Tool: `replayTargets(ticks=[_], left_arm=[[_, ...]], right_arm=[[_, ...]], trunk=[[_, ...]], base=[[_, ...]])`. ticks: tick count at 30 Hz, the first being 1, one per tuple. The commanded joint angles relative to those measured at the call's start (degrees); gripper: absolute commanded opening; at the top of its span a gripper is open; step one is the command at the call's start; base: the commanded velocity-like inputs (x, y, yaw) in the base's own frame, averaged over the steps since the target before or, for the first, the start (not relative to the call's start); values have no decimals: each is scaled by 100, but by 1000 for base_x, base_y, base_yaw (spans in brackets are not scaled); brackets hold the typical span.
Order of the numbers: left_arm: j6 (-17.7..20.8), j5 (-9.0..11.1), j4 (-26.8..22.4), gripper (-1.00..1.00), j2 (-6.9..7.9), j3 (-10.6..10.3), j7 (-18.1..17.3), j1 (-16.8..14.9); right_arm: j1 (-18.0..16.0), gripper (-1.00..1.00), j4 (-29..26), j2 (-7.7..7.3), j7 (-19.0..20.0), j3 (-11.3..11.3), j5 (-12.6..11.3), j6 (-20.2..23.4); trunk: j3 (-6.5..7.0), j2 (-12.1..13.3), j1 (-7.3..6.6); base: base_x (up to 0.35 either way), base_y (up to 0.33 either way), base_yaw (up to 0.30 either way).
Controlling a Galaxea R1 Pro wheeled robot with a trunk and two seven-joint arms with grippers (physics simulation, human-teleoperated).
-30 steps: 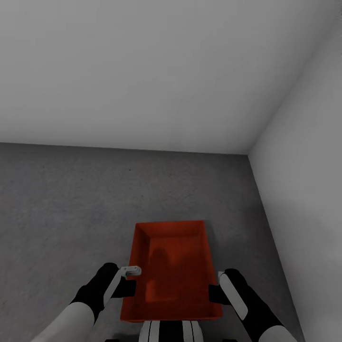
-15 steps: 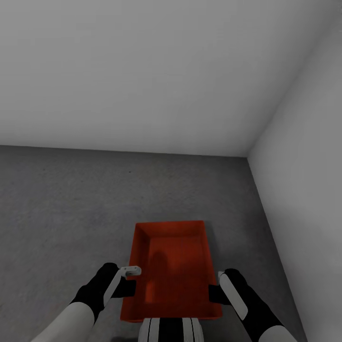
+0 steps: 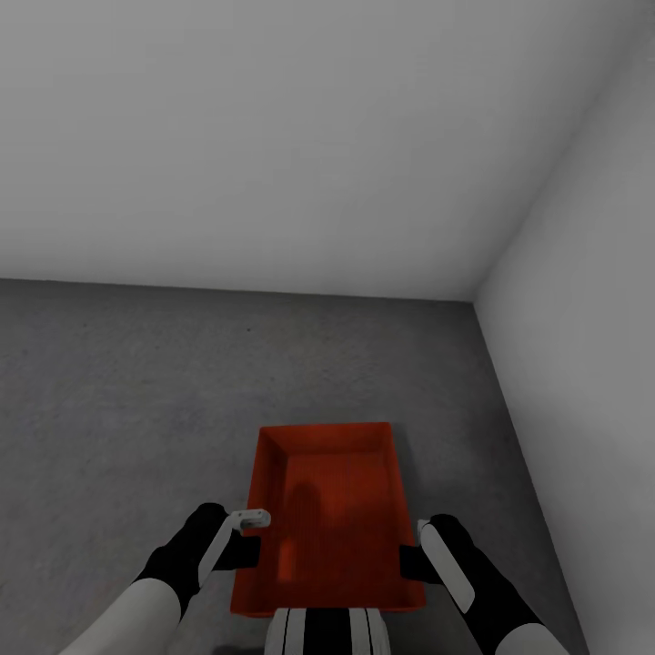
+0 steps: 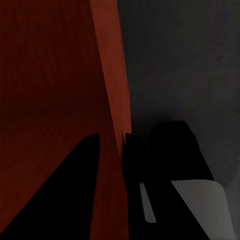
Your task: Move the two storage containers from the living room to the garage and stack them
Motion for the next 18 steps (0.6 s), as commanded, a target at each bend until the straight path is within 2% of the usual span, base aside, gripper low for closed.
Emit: replayTargets(ticks=[1,3,18], left_arm=[[25,82,-11,-100,-1,9,23,2],[25,82,-11,-100,-1,8,23,2],[25,82,-11,-100,0,12,23,2]], right_arm=[[-3,-100,-7,-1,-42,-6,-140,-23],[-3,-100,-7,-1,-42,-6,-140,-23],[-3,-100,-7,-1,-42,-6,-140,-23]], trunk=[[-22,-43,472],[-58,-123,516],[-58,-123,516]], base=[[0,0,0],[0,0,0],[0,0,0]])
